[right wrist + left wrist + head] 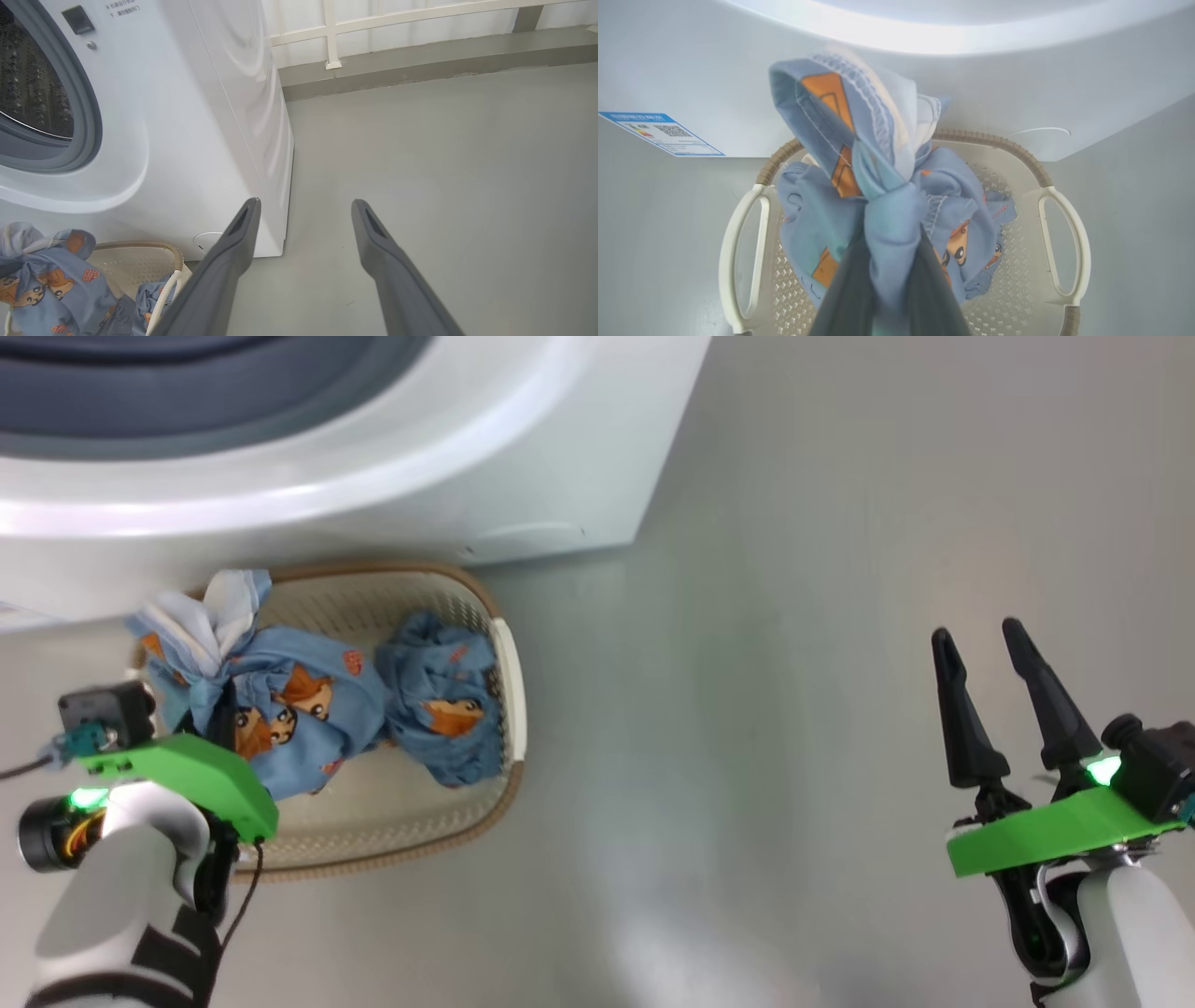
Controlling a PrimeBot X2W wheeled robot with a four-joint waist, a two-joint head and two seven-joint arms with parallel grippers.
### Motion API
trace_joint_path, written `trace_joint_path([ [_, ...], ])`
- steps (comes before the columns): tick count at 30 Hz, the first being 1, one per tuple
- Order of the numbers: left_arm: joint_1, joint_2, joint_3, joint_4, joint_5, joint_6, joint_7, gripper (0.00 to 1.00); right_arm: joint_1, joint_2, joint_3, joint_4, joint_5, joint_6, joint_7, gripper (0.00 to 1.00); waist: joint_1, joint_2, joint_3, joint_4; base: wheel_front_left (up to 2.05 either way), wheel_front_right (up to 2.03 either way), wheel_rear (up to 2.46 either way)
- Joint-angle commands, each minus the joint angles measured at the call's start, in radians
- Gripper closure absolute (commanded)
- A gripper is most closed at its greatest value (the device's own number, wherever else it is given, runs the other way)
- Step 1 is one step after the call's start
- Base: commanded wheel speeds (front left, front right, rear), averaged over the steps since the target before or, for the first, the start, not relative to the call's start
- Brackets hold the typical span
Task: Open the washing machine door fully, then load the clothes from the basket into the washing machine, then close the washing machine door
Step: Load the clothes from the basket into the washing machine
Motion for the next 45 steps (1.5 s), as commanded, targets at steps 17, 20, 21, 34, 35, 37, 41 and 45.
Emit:
trace_joint_path([
  [17,0.419,-0.010,0.212,-0.579,0.104,-0.006,-0.014,1.00,0.164,-0.033,-0.013,0.003,0.002,0.003,-0.012,0.00,0.0000,0.0000,-0.288,0.077,0.00,0.00,0.00],
  [20,0.474,-0.025,0.236,-0.654,0.124,-0.006,-0.014,1.00,0.180,-0.032,-0.019,0.002,0.002,0.003,-0.012,0.00,0.0000,0.0000,-0.303,0.077,0.00,0.00,0.00],
  [21,0.501,-0.033,0.247,-0.690,0.134,-0.006,-0.014,1.00,0.187,-0.031,-0.022,0.000,0.001,0.003,-0.012,0.00,0.0000,0.0000,-0.308,0.076,0.00,0.00,0.00],
  [34,0.764,-0.116,0.323,-1.013,0.205,0.005,-0.014,1.00,0.241,-0.025,-0.036,-0.003,0.004,0.003,-0.012,0.00,0.0000,0.0000,-0.341,0.059,0.00,0.00,0.00],
  [35,0.776,-0.118,0.324,-1.025,0.203,0.007,-0.014,1.00,0.242,-0.025,-0.038,-0.004,0.004,0.003,-0.012,0.00,0.0000,0.0000,-0.343,0.057,0.00,0.00,0.00],
  [37,0.793,-0.120,0.325,-1.045,0.199,0.010,-0.014,1.00,0.247,-0.025,-0.038,-0.004,0.005,0.003,-0.012,0.00,0.0000,0.0000,-0.347,0.055,0.00,0.00,0.00],
  [41,0.799,-0.122,0.320,-1.075,0.188,0.014,-0.014,1.00,0.251,-0.024,-0.040,-0.007,0.004,0.003,-0.012,0.00,0.0000,0.0000,-0.345,0.050,0.00,0.00,0.00],
  [45,0.766,-0.123,0.309,-1.095,0.174,0.013,-0.014,1.00,0.242,-0.021,-0.048,-0.013,0.005,0.003,-0.012,0.00,0.0000,0.0000,-0.324,0.048,0.00,0.00,0.00],
])
